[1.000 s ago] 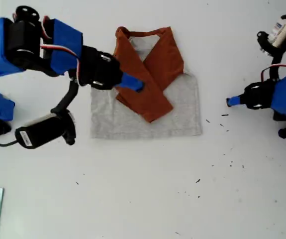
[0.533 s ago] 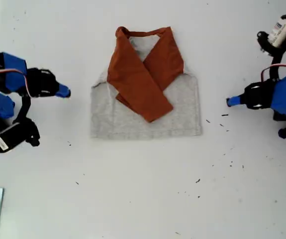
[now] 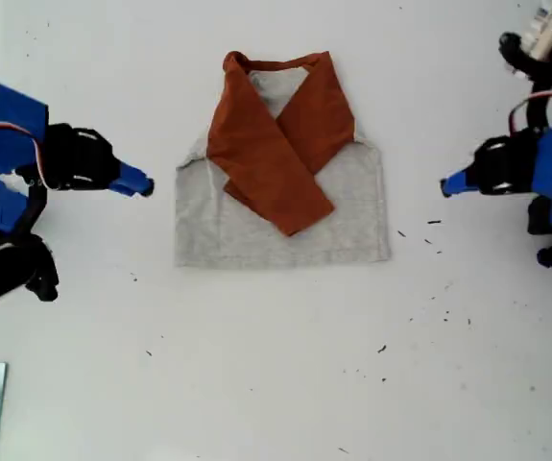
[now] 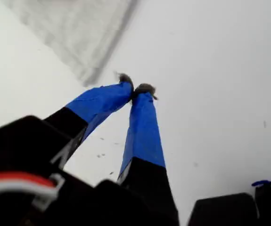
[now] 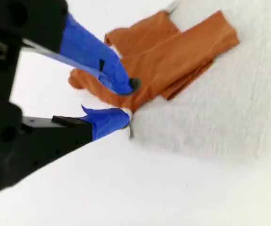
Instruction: Fold t shirt
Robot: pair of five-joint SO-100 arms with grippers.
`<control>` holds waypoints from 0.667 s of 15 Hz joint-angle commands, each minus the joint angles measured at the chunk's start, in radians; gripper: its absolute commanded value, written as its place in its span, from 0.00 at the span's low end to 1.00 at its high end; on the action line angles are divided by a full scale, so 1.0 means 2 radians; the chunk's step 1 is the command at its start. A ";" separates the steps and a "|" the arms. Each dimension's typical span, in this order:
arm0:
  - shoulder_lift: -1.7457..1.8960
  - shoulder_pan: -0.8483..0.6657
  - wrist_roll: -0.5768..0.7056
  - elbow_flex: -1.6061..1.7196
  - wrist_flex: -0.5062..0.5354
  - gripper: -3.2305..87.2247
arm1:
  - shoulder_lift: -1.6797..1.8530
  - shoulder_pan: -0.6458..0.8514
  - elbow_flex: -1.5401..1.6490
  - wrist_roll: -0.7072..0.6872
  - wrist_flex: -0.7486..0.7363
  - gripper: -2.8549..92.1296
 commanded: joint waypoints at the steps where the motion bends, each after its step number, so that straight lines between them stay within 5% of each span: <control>1: -0.114 0.045 0.021 -0.225 0.046 0.28 | -0.254 -0.025 -0.324 -0.029 0.060 0.30; 2: -0.144 0.059 0.025 -0.245 0.048 0.31 | -0.324 -0.035 -0.403 -0.031 0.094 0.41; 5: -0.176 0.076 0.017 -0.162 0.005 0.33 | -0.422 -0.058 -0.413 -0.021 0.084 0.42; 10: -0.234 0.075 0.009 0.024 -0.176 0.32 | -0.476 -0.087 -0.225 0.030 -0.106 0.39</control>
